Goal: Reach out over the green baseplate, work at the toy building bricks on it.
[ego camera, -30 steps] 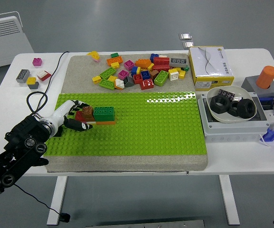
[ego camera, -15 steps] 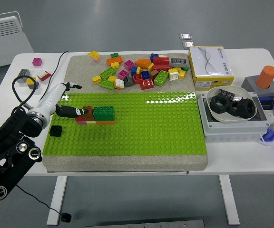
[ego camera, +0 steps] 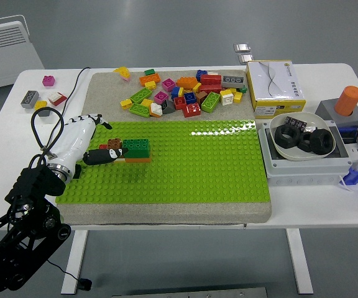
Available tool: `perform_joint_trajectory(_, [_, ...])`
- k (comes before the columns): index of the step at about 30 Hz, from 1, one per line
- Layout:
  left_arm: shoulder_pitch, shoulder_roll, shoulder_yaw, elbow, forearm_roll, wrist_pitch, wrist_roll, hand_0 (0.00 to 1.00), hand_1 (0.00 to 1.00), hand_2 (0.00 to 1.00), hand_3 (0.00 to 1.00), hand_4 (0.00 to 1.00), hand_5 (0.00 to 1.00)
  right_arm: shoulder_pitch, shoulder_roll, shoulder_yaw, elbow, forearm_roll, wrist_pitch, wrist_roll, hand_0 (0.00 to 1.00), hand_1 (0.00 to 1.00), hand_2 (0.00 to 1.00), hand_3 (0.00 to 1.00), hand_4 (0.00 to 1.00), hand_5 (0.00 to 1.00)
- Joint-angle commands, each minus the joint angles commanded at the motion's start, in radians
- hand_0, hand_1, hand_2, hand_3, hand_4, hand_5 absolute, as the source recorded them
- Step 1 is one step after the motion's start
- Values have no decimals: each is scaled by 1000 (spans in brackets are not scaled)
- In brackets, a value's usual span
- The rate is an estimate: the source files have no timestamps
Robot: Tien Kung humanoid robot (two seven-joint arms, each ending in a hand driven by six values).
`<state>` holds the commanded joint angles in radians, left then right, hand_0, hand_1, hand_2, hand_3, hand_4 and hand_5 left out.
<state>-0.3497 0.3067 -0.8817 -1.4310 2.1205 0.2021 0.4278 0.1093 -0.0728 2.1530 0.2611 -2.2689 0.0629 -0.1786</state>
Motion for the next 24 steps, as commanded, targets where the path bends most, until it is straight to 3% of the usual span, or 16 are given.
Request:
perform_joint_trajectory(11, [7,-6,21,37,7,-5,5,971,932,890,621,958,810,0,-1,-4,1,0,1,-2,512,674,641,706,773,763])
perform_joint_trajectory(24, [-8,-30,25,90,-5,-7,2,966,932,886,625,955,748,5,-1,2,2,0,1,-1,512,674,641,704,774,763])
